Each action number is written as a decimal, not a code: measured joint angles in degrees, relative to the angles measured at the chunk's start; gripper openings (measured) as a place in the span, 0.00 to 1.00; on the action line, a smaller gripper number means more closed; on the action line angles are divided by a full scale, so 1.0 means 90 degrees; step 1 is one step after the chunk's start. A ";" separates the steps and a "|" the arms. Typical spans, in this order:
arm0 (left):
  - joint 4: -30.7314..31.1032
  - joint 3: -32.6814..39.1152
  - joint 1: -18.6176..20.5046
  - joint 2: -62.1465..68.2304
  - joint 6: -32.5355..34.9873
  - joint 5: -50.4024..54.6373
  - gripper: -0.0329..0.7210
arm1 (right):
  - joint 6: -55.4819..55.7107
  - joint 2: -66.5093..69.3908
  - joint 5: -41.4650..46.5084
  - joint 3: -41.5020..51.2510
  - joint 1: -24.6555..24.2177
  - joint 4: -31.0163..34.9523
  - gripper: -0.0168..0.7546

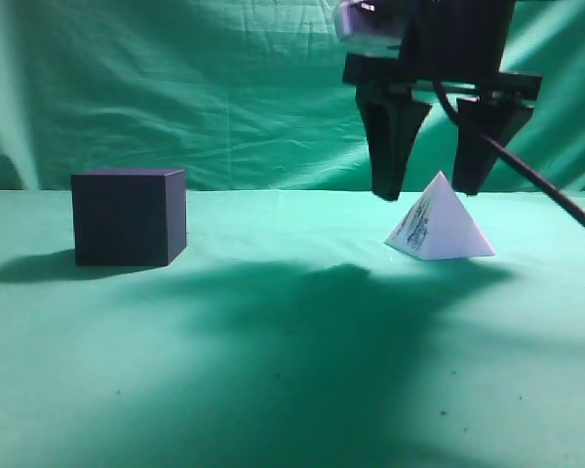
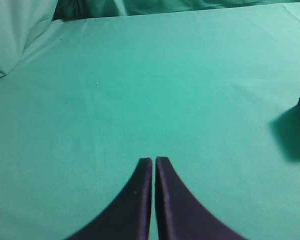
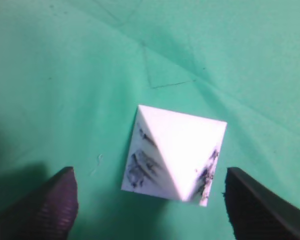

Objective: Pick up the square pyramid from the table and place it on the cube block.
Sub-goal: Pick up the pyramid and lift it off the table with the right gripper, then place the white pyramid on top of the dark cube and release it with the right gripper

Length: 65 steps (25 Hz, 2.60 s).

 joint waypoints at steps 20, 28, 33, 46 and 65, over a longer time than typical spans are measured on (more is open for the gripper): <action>0.0000 0.0000 0.0000 0.0000 0.0000 0.0000 0.04 | 0.0520 0.0713 -0.0142 -0.0124 0.0000 -0.0445 0.51; 0.0000 0.0000 0.0000 0.0000 0.0000 0.0000 0.04 | 0.0850 0.0633 0.0068 -0.0132 0.0025 -0.0856 0.51; 0.0000 0.0000 0.0000 0.0000 0.0000 0.0000 0.04 | 0.0755 0.0135 0.0466 -0.0421 0.0067 -0.0909 0.48; 0.0000 0.0000 0.0000 0.0000 0.0000 0.0000 0.04 | 0.0504 0.0626 0.1906 -0.3445 0.2201 -0.0566 0.48; 0.0000 0.0000 0.0000 0.0000 0.0000 0.0000 0.04 | 0.0510 0.2395 0.2245 -0.4891 0.2484 -0.0256 0.48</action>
